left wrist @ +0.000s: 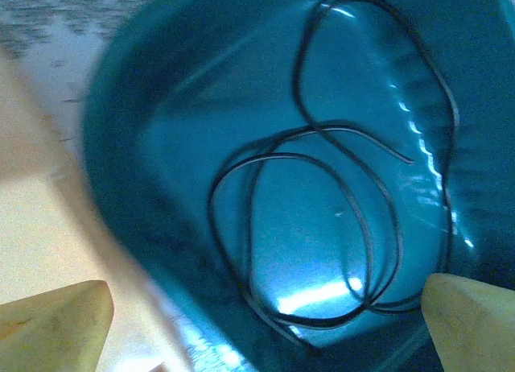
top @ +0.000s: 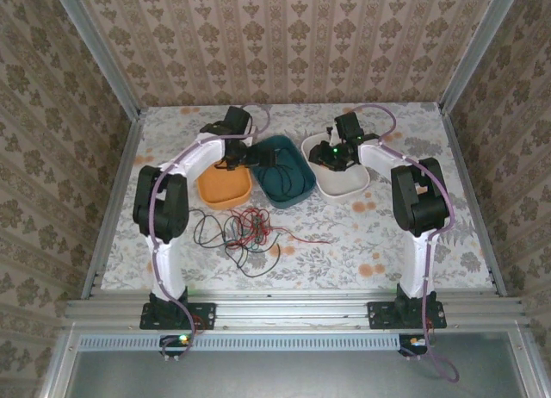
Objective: Untangle the cables
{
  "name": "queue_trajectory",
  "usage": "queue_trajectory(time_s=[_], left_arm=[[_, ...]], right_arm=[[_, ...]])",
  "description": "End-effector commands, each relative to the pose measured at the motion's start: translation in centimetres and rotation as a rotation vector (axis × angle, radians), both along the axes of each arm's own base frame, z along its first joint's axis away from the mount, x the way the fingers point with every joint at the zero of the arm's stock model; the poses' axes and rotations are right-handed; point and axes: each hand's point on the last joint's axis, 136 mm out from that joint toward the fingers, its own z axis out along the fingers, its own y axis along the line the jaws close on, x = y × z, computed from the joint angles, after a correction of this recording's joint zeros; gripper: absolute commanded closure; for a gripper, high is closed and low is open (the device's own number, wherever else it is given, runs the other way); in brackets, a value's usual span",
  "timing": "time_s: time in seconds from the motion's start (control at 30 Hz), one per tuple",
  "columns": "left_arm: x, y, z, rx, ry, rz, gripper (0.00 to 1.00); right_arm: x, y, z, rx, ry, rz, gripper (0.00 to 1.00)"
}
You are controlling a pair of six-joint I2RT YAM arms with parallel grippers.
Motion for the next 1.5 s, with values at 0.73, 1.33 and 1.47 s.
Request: queue_trajectory(time_s=[0.73, 1.33, 1.47], left_arm=[[0.7, -1.7, 11.4, -0.076, -0.426, 0.079, 0.0], [-10.6, 16.5, 4.9, 0.18, -0.163, 0.438, 0.0], [-12.7, 17.6, 3.6, 0.227, -0.101, 0.446, 0.0]], right_arm=[[-8.2, -2.1, 9.4, -0.451, -0.354, 0.063, 0.57], [-18.8, 11.1, 9.9, -0.396, -0.309, 0.743, 0.57], [-19.0, 11.7, 8.8, -0.394, -0.244, 0.791, 0.57]])
